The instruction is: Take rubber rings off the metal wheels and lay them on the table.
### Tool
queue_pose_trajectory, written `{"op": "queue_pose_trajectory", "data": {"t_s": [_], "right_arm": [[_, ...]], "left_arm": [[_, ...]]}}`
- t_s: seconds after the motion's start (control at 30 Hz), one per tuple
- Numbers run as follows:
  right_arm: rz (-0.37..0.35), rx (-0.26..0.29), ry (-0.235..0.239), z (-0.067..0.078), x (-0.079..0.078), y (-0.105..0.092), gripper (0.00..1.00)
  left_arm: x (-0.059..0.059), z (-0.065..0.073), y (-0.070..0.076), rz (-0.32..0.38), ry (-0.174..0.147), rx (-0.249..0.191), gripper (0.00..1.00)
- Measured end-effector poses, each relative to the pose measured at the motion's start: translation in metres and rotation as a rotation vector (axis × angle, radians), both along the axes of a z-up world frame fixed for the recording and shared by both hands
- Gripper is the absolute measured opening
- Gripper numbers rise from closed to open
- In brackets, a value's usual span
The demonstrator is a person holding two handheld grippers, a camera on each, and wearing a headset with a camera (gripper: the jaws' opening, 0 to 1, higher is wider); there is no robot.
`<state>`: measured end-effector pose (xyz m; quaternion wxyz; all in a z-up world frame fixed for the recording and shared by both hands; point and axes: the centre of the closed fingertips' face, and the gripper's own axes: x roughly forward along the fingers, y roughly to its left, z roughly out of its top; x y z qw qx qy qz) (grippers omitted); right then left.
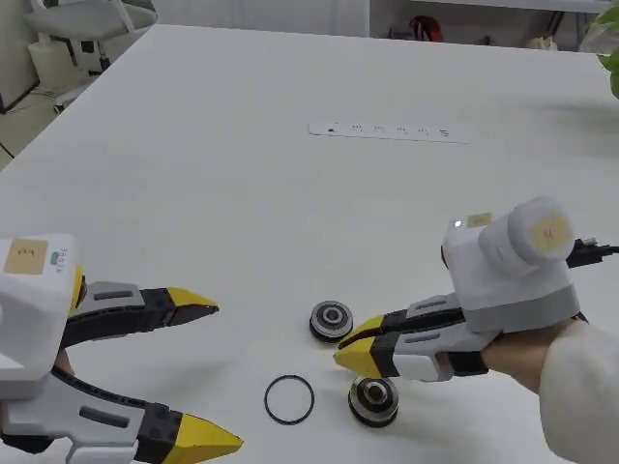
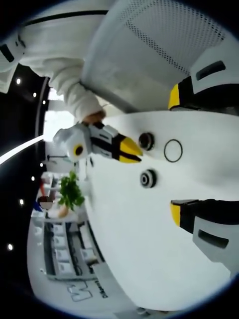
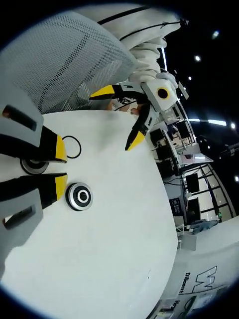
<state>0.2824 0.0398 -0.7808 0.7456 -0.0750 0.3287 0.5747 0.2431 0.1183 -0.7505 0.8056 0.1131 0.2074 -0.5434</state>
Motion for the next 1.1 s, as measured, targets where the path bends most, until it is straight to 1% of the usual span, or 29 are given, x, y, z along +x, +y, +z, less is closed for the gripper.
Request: {"op": "queue_pose_trajectory", "data": {"t_s": [0.07, 0.1, 0.17, 0.23, 0.27, 0.3, 0.33, 0.37, 0.4, 0.5, 0.6, 0.67, 0.77, 0.83, 0.87, 0.9, 0.93, 1.0, 1.03, 1.1], "right_arm": [[-0.005, -0.011, -0.008, 0.0, 0.001, -0.009, 0.06], [-0.009, -0.014, -0.009, 0.0, 0.001, -0.015, 0.06], [-0.027, -0.002, 0.009, 0.0, 0.0, -0.025, 0.07], [-0.035, -0.002, 0.019, -0.001, -0.001, -0.032, 0.08], [-0.037, -0.003, 0.024, -0.003, -0.003, -0.037, 0.08], [-0.04, -0.002, 0.032, -0.004, -0.005, -0.041, 0.09], [-0.039, 0.002, 0.04, -0.005, -0.007, -0.044, 0.09], [-0.034, 0.018, 0.058, -0.004, -0.011, -0.044, 0.11], [-0.036, 0.037, 0.101, -0.005, -0.017, -0.045, 0.12], [-0.039, 0.053, 0.101, -0.007, -0.02, -0.048, 0.16], [-0.033, 0.058, 0.107, -0.011, -0.025, -0.047, 0.19], [-0.023, 0.05, 0.099, -0.014, -0.027, -0.046, 0.21], [0.0, 0.045, 0.089, -0.017, -0.031, -0.043, 0.22], [0.017, 0.033, 0.073, -0.019, -0.034, -0.041, 0.23], [0.019, 0.027, 0.066, -0.021, -0.034, -0.041, 0.23], [0.023, 0.019, 0.052, -0.022, -0.033, -0.041, 0.23], [0.028, 0.015, 0.044, -0.023, -0.033, -0.041, 0.23], [0.037, 0.001, 0.025, -0.025, -0.034, -0.041, 0.23], [0.045, -0.003, 0.019, -0.025, -0.035, -0.041, 0.22], [0.05, -0.005, 0.012, -0.026, -0.034, -0.04, 0.21]], "left_arm": [[0.003, 0.002, -0.003, -0.006, 0.002, -0.003, 0.73], [0.004, 0.003, -0.005, -0.014, -0.002, 0.004, 0.73], [0.007, 0.008, -0.01, -0.021, -0.014, -0.001, 0.73], [0.01, 0.015, -0.016, -0.027, -0.014, -0.021, 0.73], [0.011, 0.016, -0.017, -0.029, -0.015, -0.024, 0.73], [0.012, 0.019, -0.022, -0.037, -0.017, -0.03, 0.73], [0.013, 0.02, -0.025, -0.044, -0.017, -0.03, 0.72], [0.014, 0.023, -0.029, -0.053, -0.02, -0.03, 0.72], [0.016, 0.025, -0.032, -0.057, -0.025, -0.031, 0.71], [0.023, 0.033, -0.047, -0.072, -0.035, -0.052, 0.69], [0.026, 0.035, -0.063, -0.099, -0.04, -0.061, 0.67], [0.026, 0.032, -0.073, -0.118, -0.044, -0.057, 0.65], [0.025, 0.024, -0.087, -0.136, -0.032, -0.052, 0.6], [0.021, 0.014, -0.094, -0.156, -0.025, -0.028, 0.57], [0.019, 0.008, -0.096, -0.168, -0.029, -0.007, 0.55], [0.019, 0.005, -0.097, -0.171, -0.031, -0.001, 0.54], [0.016, -0.001, -0.1, -0.18, -0.03, 0.018, 0.52], [0.013, -0.006, -0.104, -0.188, -0.022, 0.016, 0.48], [0.01, -0.009, -0.108, -0.191, -0.005, 0.006, 0.46], [0.007, -0.013, -0.112, -0.195, 0.001, 0.005, 0.4]]}}
